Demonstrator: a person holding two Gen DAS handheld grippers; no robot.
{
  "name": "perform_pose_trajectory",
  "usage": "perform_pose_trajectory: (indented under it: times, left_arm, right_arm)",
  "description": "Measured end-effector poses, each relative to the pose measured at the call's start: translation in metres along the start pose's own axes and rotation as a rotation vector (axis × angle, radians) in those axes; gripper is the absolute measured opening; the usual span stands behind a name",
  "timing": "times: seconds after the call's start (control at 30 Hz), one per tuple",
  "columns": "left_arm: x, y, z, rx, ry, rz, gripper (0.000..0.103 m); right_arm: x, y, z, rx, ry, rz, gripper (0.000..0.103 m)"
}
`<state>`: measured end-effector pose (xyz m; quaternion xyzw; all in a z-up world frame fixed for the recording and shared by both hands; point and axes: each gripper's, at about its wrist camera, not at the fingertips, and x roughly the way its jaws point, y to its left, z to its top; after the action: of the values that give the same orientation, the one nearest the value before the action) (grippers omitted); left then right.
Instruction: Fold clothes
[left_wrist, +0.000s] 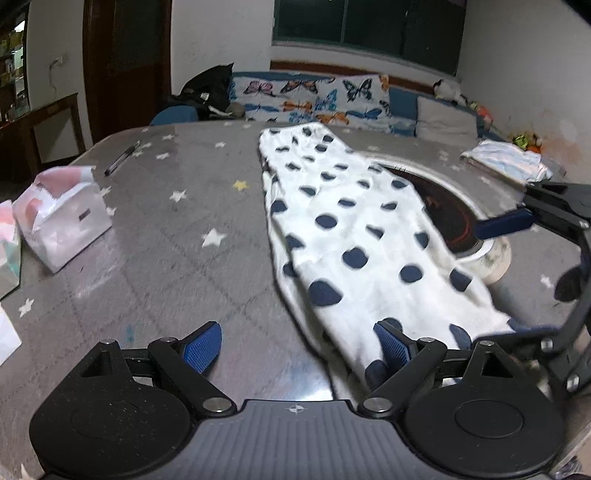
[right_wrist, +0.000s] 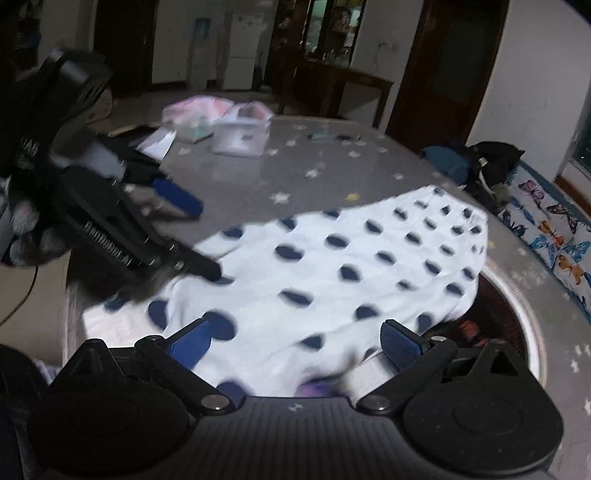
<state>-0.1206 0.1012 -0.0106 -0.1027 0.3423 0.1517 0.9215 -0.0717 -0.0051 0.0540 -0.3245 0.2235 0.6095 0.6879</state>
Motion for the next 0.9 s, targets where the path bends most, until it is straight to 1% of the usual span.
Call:
perform_pose_trajectory:
  times: [0.07,0.17,0.27,0.4,0.47,0.5,0.57,0.73,0.83,0.9]
  left_arm:
    - [-0.003,-0.001,-0.001,0.007,-0.002,0.004,0.091]
    - [-0.008,-0.002,-0.002,0.017,-0.005,0.010,0.091]
    - [-0.014,-0.003,0.004,0.020,-0.030,0.009,0.091]
    - [-0.010,-0.003,0.015,-0.005,-0.047,-0.019,0.091]
    - [-0.004,-0.004,0.020,-0.008,-0.043,-0.029,0.091]
    - [-0.002,-0.004,0.022,-0.010,-0.041,-0.034,0.091]
    - [0.004,-0.005,0.024,-0.009,-0.035,-0.044,0.092]
    - [0.019,-0.001,0.032,-0.021,-0.018,-0.050,0.092]
    - [0.027,0.003,0.034,-0.030,-0.008,-0.054,0.093]
    - [0.031,0.006,0.035,-0.038,-0.002,-0.058,0.093]
  right_arm:
    - [0.003,0.006,-0.005,-0.013,0.017,-0.012,0.099]
    - [-0.005,0.002,-0.005,0.007,-0.004,-0.015,0.099]
    - [-0.009,-0.013,0.001,0.052,-0.016,-0.017,0.099]
    - [-0.005,-0.040,0.010,0.114,-0.021,-0.028,0.098]
    - [0.003,-0.061,0.017,0.165,-0.024,-0.028,0.097]
    - [0.008,-0.071,0.020,0.187,-0.024,-0.030,0.095]
    - [0.018,-0.090,0.027,0.230,-0.025,-0.034,0.092]
    - [0.052,-0.134,0.042,0.294,-0.013,-0.047,0.088]
    - [0.075,-0.159,0.050,0.342,-0.001,-0.043,0.084]
    - [0.091,-0.176,0.056,0.363,0.001,-0.057,0.080]
